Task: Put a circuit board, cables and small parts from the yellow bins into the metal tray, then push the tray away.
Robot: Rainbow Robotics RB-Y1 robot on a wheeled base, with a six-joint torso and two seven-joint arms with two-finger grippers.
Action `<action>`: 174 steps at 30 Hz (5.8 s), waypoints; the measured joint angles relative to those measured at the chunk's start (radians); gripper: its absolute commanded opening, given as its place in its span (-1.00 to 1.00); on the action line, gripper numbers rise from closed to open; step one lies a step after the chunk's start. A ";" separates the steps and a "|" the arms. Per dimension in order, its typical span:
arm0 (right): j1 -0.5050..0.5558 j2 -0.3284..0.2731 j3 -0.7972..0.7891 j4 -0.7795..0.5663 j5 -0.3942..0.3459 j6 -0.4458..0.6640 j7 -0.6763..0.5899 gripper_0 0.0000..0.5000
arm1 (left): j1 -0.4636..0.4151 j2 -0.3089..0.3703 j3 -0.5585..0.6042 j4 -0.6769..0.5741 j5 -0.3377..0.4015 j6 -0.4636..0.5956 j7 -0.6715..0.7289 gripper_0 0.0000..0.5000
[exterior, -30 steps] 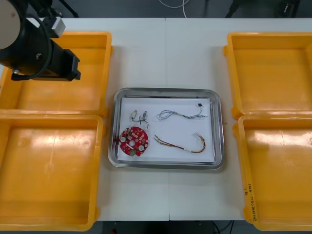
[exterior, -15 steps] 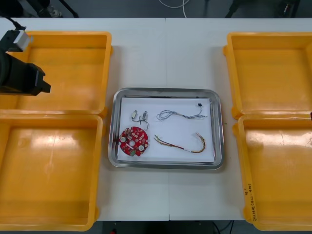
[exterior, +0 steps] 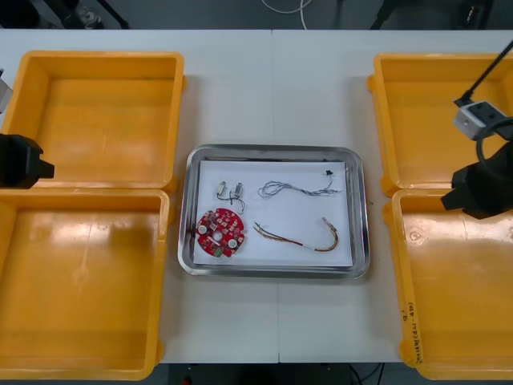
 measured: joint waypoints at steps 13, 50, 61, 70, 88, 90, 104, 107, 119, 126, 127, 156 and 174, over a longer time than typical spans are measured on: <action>-0.232 0.006 0.347 -0.052 0.000 -0.087 0.003 1.00 | 0.129 0.000 0.042 -0.102 0.000 0.000 0.000 1.00; -0.456 0.250 0.930 0.009 0.309 -0.147 0.401 1.00 | 0.158 0.000 0.058 -0.109 -0.002 0.000 0.000 1.00; -0.453 0.319 1.022 0.083 0.399 -0.160 0.401 1.00 | 0.158 0.000 0.058 -0.109 -0.002 0.000 0.000 1.00; -0.406 0.359 1.057 0.110 0.497 -0.211 0.401 1.00 | 0.158 0.000 0.058 -0.109 -0.002 0.000 0.000 1.00; -0.334 0.391 1.146 0.166 0.614 -0.248 0.401 1.00 | 0.158 0.000 0.058 -0.109 -0.002 0.000 0.000 1.00; -0.333 0.396 1.152 0.171 0.616 -0.248 0.401 1.00 | 0.158 0.000 0.058 -0.109 -0.002 0.000 0.000 1.00; -0.331 0.411 1.157 0.228 0.637 -0.302 0.401 0.74 | 0.158 0.000 0.058 -0.109 -0.002 0.000 0.000 1.00; -0.331 0.413 1.162 0.229 0.645 -0.302 0.401 0.14 | 0.158 0.000 0.058 -0.109 -0.002 0.000 0.000 1.00; -0.330 0.418 1.166 0.230 0.660 -0.302 0.401 -1.00 | 0.158 0.000 0.058 -0.109 -0.002 0.000 0.000 1.00; -0.330 0.420 1.166 0.230 0.691 -0.302 0.401 -1.00 | 0.158 0.000 0.058 -0.109 -0.002 0.000 0.000 1.00; -0.330 0.420 1.166 0.230 0.692 -0.302 0.401 -1.00 | 0.158 0.000 0.058 -0.109 -0.002 0.000 0.000 1.00; -0.462 0.421 1.156 0.366 0.633 -0.391 0.401 -1.00 | 0.158 0.000 0.058 -0.109 -0.002 0.000 0.000 1.00; -0.560 0.424 1.117 0.527 0.591 -0.499 0.402 -1.00 | 0.158 0.000 0.058 -0.109 -0.002 0.000 0.000 1.00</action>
